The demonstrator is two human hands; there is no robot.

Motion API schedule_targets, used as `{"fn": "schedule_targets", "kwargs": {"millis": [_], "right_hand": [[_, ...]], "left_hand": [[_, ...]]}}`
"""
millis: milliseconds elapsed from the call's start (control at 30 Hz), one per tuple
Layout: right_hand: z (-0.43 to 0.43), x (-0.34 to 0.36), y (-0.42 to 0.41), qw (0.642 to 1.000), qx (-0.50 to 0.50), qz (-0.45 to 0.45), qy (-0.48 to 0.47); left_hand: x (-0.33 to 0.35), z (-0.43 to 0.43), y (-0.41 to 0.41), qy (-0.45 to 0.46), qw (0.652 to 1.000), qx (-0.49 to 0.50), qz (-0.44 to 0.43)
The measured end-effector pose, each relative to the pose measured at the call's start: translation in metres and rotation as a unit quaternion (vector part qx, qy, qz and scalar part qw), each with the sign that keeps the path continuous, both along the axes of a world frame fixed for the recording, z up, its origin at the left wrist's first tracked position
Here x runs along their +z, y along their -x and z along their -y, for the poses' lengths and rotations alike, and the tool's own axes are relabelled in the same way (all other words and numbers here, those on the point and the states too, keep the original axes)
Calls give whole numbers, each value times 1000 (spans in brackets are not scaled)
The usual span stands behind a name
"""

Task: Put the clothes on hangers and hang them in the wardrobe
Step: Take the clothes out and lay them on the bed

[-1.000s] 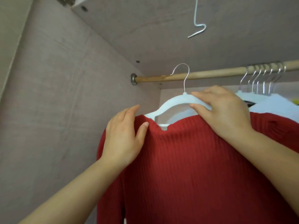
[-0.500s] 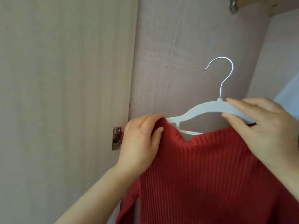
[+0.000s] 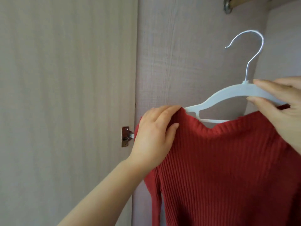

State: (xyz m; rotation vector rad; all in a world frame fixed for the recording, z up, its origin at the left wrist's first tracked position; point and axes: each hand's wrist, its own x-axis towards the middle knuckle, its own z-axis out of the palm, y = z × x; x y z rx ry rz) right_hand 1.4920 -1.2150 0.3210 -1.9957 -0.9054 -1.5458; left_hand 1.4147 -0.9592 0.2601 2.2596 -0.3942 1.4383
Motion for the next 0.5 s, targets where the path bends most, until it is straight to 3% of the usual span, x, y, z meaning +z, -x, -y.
{"fn": "schedule_targets", "kwargs": {"millis": [233,500], "right_hand": [[-21,3,54,997,-41,64,-26],[-119,-45,105,996,71,34,-46]], "left_hand": [[-4,-12,43,1,1000,8,19],[-41,-88,137,40,993,112,3]]}}
